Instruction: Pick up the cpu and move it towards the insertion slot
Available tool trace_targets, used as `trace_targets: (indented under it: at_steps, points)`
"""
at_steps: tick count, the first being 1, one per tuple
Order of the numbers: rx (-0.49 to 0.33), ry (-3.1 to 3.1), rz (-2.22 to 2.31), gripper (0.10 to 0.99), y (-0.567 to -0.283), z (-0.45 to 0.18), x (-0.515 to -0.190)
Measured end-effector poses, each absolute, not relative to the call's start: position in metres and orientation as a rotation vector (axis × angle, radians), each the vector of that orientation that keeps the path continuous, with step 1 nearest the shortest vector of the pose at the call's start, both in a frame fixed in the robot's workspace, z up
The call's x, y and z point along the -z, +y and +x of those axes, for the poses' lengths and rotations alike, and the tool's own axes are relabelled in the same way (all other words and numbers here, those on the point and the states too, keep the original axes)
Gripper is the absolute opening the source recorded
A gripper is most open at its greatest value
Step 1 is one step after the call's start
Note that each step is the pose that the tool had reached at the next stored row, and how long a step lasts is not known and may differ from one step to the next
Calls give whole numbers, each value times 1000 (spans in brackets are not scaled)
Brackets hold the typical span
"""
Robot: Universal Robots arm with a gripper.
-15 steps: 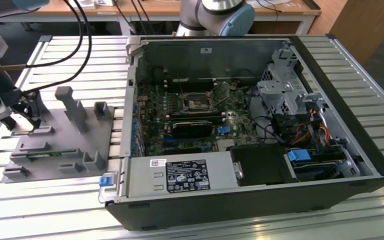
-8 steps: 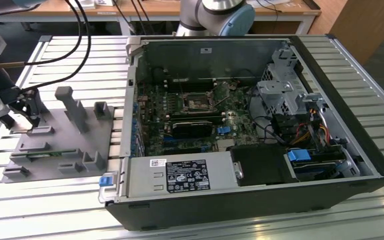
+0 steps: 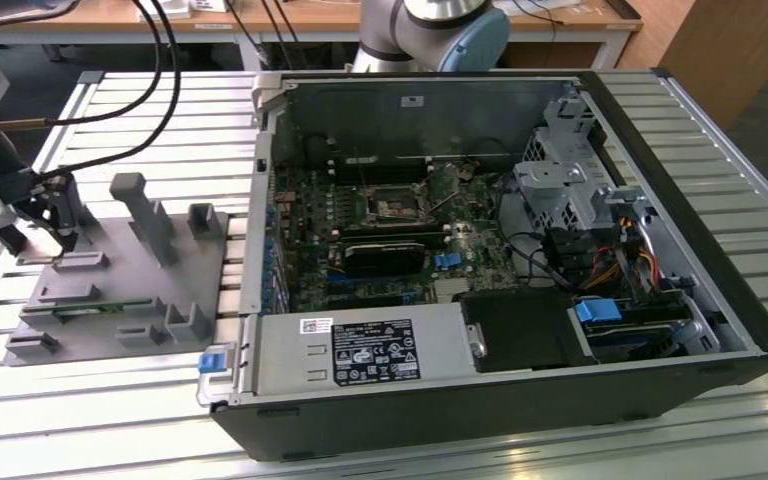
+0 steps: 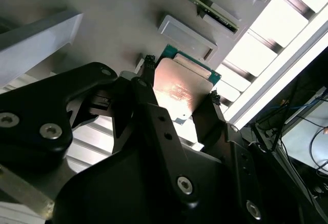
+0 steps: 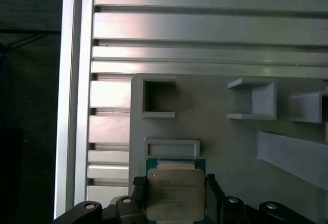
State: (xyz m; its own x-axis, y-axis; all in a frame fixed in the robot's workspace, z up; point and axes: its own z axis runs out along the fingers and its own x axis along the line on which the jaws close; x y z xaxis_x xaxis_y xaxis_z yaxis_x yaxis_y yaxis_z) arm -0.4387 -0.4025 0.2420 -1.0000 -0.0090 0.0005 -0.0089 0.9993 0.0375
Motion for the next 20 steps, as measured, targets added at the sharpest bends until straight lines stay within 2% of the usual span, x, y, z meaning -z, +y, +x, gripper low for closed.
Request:
trace_targets:
  at_steps: [20]
  points:
    - [59, -3140, 14, 541, -402, -439, -256]
